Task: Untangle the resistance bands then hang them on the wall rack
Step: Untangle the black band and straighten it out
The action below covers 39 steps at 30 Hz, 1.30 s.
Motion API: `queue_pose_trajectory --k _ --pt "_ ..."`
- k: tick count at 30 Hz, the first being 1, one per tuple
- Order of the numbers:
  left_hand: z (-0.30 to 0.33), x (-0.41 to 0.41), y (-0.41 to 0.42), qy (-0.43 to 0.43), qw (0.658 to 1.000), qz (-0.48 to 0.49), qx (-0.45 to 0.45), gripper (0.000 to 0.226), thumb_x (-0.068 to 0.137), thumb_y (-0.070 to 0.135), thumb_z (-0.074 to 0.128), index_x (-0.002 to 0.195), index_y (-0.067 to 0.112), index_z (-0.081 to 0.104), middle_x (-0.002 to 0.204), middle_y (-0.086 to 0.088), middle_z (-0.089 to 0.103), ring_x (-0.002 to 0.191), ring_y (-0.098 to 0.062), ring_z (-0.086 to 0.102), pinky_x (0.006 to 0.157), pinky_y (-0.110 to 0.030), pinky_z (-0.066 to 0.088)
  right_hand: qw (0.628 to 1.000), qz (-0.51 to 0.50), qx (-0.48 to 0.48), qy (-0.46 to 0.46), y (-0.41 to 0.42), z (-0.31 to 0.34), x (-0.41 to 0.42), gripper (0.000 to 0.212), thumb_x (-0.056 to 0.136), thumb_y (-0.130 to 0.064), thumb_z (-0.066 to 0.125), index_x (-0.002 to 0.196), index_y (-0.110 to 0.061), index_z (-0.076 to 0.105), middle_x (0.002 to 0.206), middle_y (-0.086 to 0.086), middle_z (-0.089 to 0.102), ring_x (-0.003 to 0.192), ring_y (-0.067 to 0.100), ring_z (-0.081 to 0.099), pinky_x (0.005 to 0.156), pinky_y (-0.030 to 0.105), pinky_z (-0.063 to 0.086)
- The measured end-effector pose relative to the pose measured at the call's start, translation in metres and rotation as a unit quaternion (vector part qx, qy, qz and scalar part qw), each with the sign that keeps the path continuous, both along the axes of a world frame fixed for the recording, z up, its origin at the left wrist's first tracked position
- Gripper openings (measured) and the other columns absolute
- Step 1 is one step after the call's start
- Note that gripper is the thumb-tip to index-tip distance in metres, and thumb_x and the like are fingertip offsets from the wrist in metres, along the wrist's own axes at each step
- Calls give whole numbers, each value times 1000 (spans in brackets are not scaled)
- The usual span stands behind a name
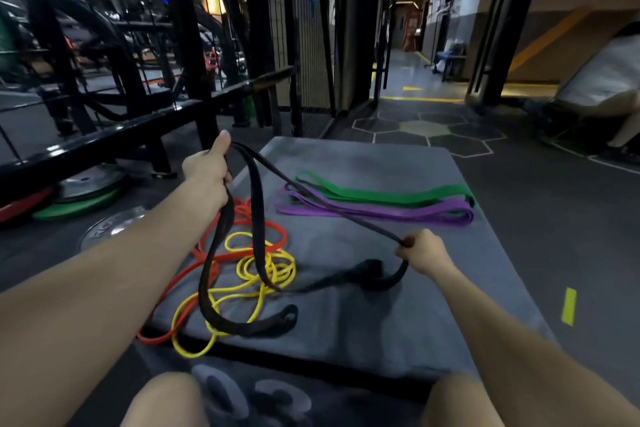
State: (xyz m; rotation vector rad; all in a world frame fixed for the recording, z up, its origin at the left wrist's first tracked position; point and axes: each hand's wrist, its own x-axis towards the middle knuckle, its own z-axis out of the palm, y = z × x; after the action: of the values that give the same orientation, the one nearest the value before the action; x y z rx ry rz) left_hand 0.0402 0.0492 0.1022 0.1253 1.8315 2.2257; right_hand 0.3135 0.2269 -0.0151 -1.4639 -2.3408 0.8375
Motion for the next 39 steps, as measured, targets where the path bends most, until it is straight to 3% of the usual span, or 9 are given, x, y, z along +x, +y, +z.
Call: queue_pose_trajectory --k 5,9,12,15,20,26,30,35,39 --pt "-2 2 10 -7 1000 8 8 46 77 42 72 57 15 41 49 -3 35 39 -16 28 43 -24 27 968 -86 -110 208 13 -9 0 16 79 -11 71 73 2 65 74 19 65 66 27 61 60 38 57" --pt "13 -2 18 -2 999 12 33 43 78 40 72 57 16 42 50 -2 38 32 -13 27 40 -22 24 916 -70 -160 360 23 11 2 35 93 -22 56 63 -4 57 43 2 55 39 14 50 37 16 41" --pt "33 -4 20 4 999 25 37 41 79 41 71 59 17 45 53 1 43 35 -12 30 39 -20 24 957 -21 -66 282 29 23 11 48 91 -36 56 53 -6 56 27 -6 39 28 7 33 41 22 30" --pt "45 2 24 25 999 16 32 41 78 45 70 61 17 46 54 -1 41 39 -14 30 42 -24 26 982 -25 37 184 33 28 17 55 88 -49 55 47 -12 56 28 -5 41 39 14 42 48 29 30" --pt "53 21 29 39 998 -55 22 35 76 48 71 70 17 56 50 -1 38 36 -14 32 45 -26 28 986 -14 36 160 34 32 22 59 89 -53 48 50 -11 59 32 -4 46 46 20 46 53 29 34" --pt "53 28 24 35 995 -92 14 34 76 47 71 73 17 55 58 1 41 34 -10 34 44 -23 31 993 60 -5 101 26 17 29 58 94 -48 42 65 -3 65 60 7 64 57 21 58 67 32 44" --pt "51 31 20 67 993 -93 -1 35 78 45 70 67 17 51 59 0 40 42 -13 33 45 -24 30 995 84 -18 59 20 9 31 49 98 -43 34 74 -7 57 75 7 58 78 24 56 69 30 36" --pt "33 43 25 135 983 -115 -55 36 82 40 67 63 16 49 54 -3 32 46 -16 32 52 -28 31 999 46 -6 -26 25 1 38 27 95 -16 48 106 7 58 108 20 63 101 34 58 83 40 45" --pt "36 51 29 159 975 -137 -69 32 81 43 67 69 17 55 57 -3 35 52 -16 35 54 -27 33 995 79 48 28 14 21 22 29 90 -19 59 113 0 60 117 15 64 110 30 58 87 33 45"
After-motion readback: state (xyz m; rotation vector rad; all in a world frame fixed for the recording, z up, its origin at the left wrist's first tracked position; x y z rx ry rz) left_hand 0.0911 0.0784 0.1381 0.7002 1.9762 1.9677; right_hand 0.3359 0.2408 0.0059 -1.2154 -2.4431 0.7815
